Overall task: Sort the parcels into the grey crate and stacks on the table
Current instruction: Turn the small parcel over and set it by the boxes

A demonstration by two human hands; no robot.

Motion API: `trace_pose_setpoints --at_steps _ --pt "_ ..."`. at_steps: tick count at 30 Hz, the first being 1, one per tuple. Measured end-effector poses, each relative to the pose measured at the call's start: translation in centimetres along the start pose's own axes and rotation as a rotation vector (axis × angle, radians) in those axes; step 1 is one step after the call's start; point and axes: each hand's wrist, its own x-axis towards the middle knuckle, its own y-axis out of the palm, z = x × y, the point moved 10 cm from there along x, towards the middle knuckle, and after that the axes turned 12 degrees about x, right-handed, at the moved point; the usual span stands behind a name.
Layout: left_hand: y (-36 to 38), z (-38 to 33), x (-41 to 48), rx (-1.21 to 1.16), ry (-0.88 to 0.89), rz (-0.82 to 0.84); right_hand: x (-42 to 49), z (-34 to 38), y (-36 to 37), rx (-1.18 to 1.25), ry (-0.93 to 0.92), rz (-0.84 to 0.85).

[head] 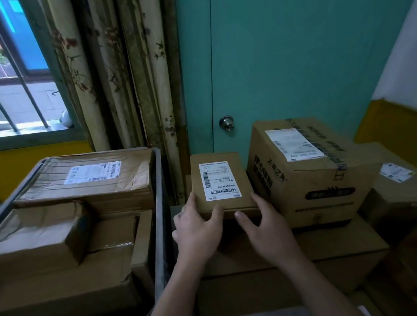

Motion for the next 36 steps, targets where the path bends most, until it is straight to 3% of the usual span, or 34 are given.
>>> trace_pose_setpoints --at_steps 7,17,22,27,32,36 --pt "-1.3 -0.7 -2.1 -0.114 0.097 -0.118 -2.1 0.1 -1.6 0.077 -0.063 -0.080" --pt "-2.2 -0.4 -10.2 -0.297 0.143 -0.303 -8.0 -2.1 -5.9 0.428 -0.065 -0.200" --pt "-0.2 1.4 -14.0 -0.472 0.067 -0.240 -10.9 -3.8 -8.0 0.572 -0.010 -0.220" --pt "1.9 3.7 -17.4 -0.552 0.044 -0.213 -13.7 -5.7 -8.4 0.705 0.052 -0.078" --pt "4.7 5.9 -20.4 -0.563 0.009 -0.091 -16.5 -8.6 -8.3 0.683 0.133 0.069" --pt "7.3 7.6 -21.9 -0.488 -0.025 -0.005 -18.3 -12.3 -8.3 0.667 0.230 0.084"
